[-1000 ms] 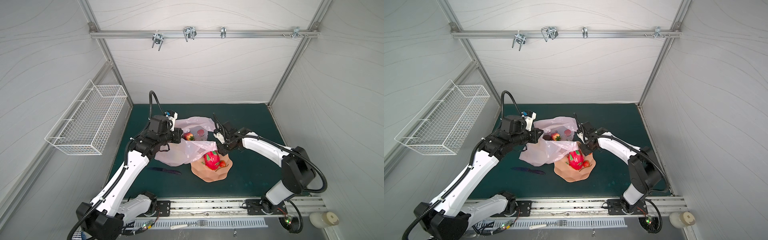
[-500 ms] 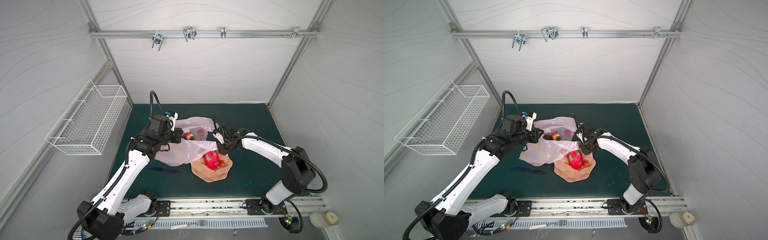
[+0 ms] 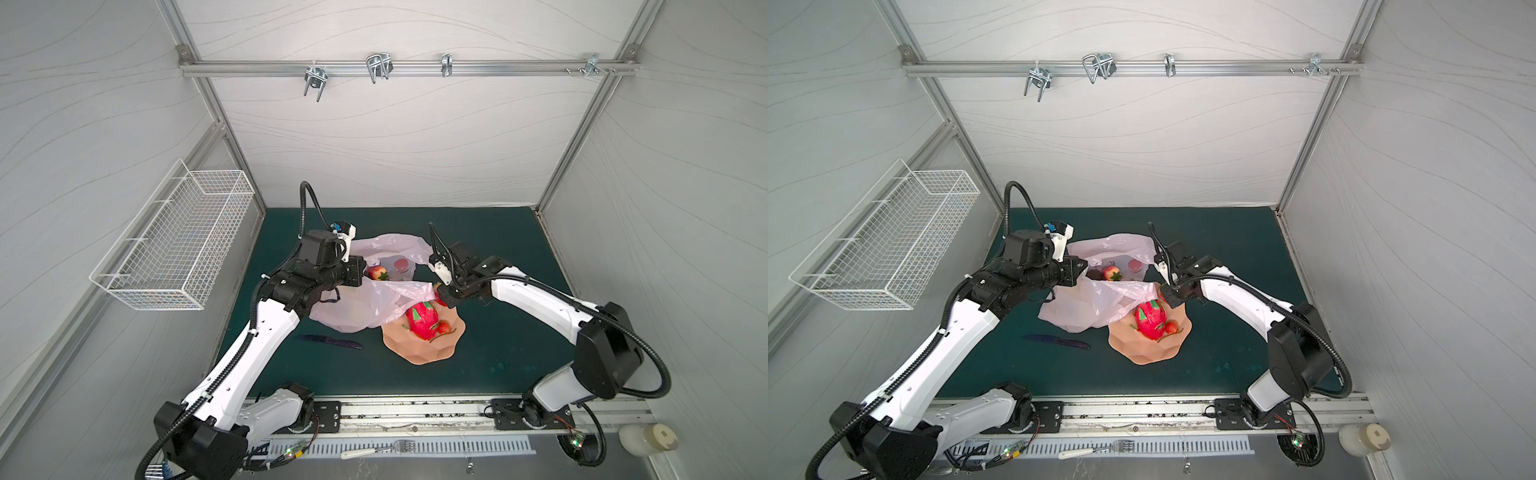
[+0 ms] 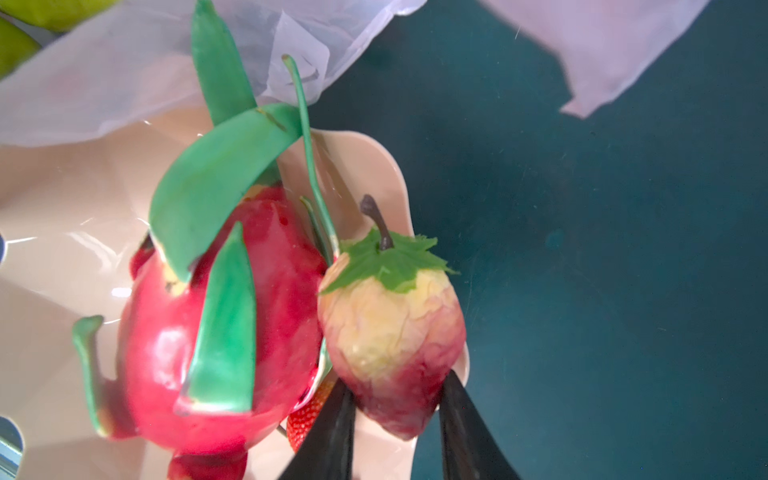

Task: Place the fruits into the plastic bag
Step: 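Lower the right gripper onto the pale red-yellow fruit beside the dragon fruit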

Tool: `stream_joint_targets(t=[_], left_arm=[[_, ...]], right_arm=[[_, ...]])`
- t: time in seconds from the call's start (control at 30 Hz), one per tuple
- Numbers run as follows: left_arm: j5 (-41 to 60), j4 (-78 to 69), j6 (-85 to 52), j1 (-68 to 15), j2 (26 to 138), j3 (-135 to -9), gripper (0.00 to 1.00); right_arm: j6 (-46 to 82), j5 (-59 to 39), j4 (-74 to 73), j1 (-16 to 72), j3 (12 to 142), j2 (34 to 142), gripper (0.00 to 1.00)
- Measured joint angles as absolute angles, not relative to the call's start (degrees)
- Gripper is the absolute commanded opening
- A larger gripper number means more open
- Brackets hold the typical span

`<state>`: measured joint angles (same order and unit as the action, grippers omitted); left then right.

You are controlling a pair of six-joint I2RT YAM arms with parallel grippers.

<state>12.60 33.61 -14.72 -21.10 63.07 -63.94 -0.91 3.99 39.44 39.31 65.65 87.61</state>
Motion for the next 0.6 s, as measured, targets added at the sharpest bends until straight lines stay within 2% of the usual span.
stream_joint_targets(t=[0.37, 0.6], left_arm=[[12.73, 33.61, -14.72, -21.1, 63.11, -63.94, 0.0], [12.93, 33.58, -14.72, -21.1, 63.11, -63.94, 0.0]], right_arm=[[2.24, 1.74, 39.35, 39.31, 61.56, 81.14, 0.27], [4.23, 1.8, 39.48, 39.59, 59.57, 80.73, 0.26]])
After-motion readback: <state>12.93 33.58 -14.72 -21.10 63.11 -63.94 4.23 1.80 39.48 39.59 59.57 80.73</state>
